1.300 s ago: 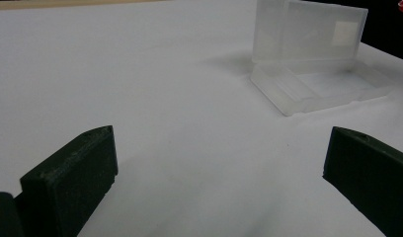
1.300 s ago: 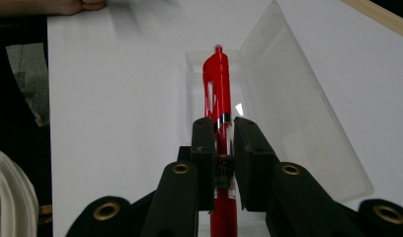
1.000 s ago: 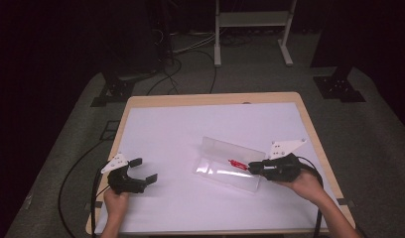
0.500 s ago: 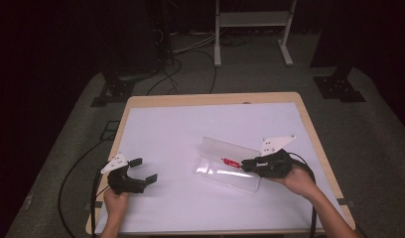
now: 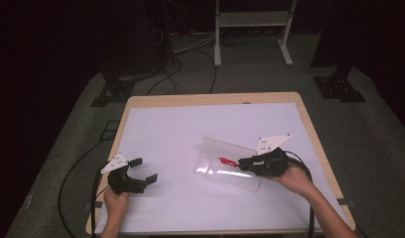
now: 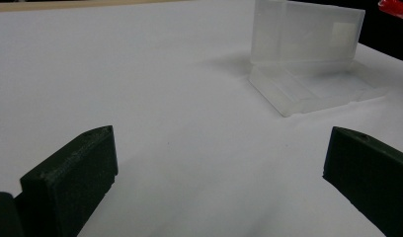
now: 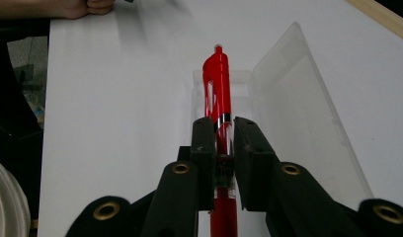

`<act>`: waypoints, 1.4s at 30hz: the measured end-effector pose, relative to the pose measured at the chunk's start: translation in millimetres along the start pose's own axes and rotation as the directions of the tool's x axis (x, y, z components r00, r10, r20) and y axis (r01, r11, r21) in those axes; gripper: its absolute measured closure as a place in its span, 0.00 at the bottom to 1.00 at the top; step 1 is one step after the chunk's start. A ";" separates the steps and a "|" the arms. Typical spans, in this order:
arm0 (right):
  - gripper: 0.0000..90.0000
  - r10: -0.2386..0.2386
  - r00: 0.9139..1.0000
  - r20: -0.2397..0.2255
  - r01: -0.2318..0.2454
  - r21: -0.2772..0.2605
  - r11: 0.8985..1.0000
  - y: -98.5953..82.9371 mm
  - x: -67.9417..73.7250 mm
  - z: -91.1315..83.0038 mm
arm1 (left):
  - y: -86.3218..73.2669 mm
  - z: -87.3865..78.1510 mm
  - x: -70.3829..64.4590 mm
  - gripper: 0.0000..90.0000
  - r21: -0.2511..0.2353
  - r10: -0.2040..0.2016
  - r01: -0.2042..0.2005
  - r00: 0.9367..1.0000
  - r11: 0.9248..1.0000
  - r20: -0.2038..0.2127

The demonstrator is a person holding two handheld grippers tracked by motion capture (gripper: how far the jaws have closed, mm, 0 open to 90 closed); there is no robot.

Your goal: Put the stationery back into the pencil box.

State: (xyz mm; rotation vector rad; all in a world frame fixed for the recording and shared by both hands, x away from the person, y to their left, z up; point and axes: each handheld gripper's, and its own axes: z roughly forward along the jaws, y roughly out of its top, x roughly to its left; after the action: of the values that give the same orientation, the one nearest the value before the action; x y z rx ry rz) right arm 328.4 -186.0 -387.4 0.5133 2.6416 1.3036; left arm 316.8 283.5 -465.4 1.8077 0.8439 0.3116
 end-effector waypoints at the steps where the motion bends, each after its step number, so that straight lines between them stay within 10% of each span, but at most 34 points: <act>1: 0.88 0.000 1.000 -0.002 0.000 0.003 1.000 0.3 -0.4 0.9 | -0.1 0.0 -0.2 0.00 -0.001 0.001 -0.001 1.000 1.000 0.000; 42: 0.88 0.041 0.999 -0.031 -0.039 0.068 0.997 -13.2 -12.2 47.4 | -0.1 0.2 -0.5 0.00 0.001 0.000 0.000 1.000 1.000 -0.002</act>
State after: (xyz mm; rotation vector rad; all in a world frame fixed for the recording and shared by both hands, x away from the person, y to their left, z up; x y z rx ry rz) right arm 350.0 -162.8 -427.0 0.5619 2.7228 1.2482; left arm 316.5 283.1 -465.4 1.8084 0.8458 0.3126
